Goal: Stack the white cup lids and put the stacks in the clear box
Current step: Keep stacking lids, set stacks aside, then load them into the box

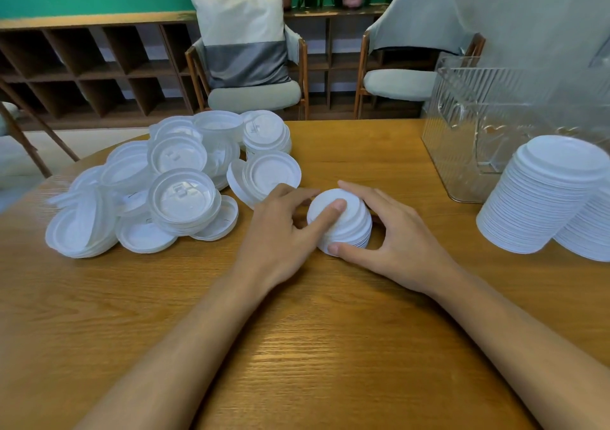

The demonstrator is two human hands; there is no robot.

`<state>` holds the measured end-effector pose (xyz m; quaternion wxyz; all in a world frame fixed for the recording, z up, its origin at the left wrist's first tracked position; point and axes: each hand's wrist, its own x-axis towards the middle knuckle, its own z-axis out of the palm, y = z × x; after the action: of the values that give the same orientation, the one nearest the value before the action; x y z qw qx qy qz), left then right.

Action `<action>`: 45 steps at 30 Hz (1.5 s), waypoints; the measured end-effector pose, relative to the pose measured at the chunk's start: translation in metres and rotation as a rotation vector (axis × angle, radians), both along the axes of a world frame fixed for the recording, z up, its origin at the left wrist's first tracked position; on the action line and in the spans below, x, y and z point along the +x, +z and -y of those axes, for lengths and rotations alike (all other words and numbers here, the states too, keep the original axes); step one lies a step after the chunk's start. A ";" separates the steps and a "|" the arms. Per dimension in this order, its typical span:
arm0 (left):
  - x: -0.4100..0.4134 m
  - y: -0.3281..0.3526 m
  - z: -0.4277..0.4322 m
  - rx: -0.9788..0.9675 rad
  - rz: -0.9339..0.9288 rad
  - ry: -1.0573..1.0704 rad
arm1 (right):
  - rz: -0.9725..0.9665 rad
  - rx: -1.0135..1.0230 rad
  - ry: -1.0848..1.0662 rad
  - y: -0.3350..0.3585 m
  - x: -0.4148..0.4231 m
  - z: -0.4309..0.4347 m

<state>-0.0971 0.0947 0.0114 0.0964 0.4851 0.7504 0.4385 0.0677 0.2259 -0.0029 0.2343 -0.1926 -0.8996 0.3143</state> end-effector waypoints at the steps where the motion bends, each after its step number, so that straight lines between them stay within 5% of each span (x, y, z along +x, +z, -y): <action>1: 0.002 0.001 0.000 -0.005 0.001 0.009 | 0.000 0.000 0.000 0.000 0.000 0.000; 23: -0.005 0.000 0.003 0.068 0.114 -0.242 | -0.042 -0.026 0.041 -0.001 -0.001 0.000; 45: -0.003 -0.005 -0.002 0.169 0.167 -0.193 | -0.037 -0.043 0.048 0.001 0.000 0.000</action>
<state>-0.1006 0.0972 0.0062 0.1589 0.5232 0.6502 0.5275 0.0680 0.2261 -0.0019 0.2390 -0.1703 -0.8924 0.3427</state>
